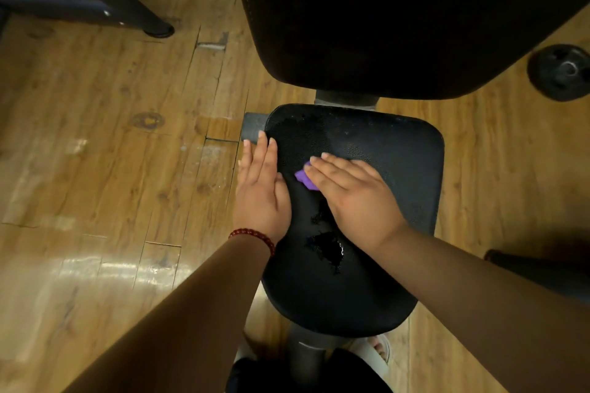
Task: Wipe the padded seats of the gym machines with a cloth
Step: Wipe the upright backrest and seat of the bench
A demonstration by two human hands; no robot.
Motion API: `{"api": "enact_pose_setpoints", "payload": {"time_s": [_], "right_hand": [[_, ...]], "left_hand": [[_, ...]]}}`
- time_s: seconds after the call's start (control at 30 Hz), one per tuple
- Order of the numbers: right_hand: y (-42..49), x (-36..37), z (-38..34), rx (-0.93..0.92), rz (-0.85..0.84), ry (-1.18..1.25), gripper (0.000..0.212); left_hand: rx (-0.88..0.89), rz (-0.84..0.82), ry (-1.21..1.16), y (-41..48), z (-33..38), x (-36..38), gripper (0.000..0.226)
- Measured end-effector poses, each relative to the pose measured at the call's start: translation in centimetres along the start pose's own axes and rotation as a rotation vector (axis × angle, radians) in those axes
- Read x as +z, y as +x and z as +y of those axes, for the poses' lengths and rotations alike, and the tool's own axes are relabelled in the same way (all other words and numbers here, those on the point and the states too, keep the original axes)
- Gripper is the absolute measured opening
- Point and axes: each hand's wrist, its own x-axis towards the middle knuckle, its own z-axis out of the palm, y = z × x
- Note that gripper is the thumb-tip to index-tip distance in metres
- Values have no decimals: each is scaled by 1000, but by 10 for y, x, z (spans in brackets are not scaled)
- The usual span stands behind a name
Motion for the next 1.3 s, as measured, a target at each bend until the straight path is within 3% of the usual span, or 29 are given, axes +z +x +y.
{"api": "enact_pose_setpoints", "payload": {"time_s": [0.37,0.63,0.8,0.9,1.0,1.13,1.3], "right_hand": [[58,10,-9,134,-29,-28,52],[17,14,-18,101,81,-43,39],[65,7,-7,101,-114,-67,45],[64,8,-1,69,-121,-21,44],[31,9,1,-58,45,59,38],[30,4,8,-160,20,-2,39],[78,8,4,28,-25,-104,39]], "left_hand": [[73,-24,50,-3,2,-3,59],[92,-30,26,-3,0,-2,60],[116,-64,105,-3,3,-5,57],[138,-62,131,1,2,-12,56],[134,-74,56,8,-5,-15,55],[-7,-159,-233,12,-10,-12,58],[-18,-152,-353,15,-17,-7,59]]}}
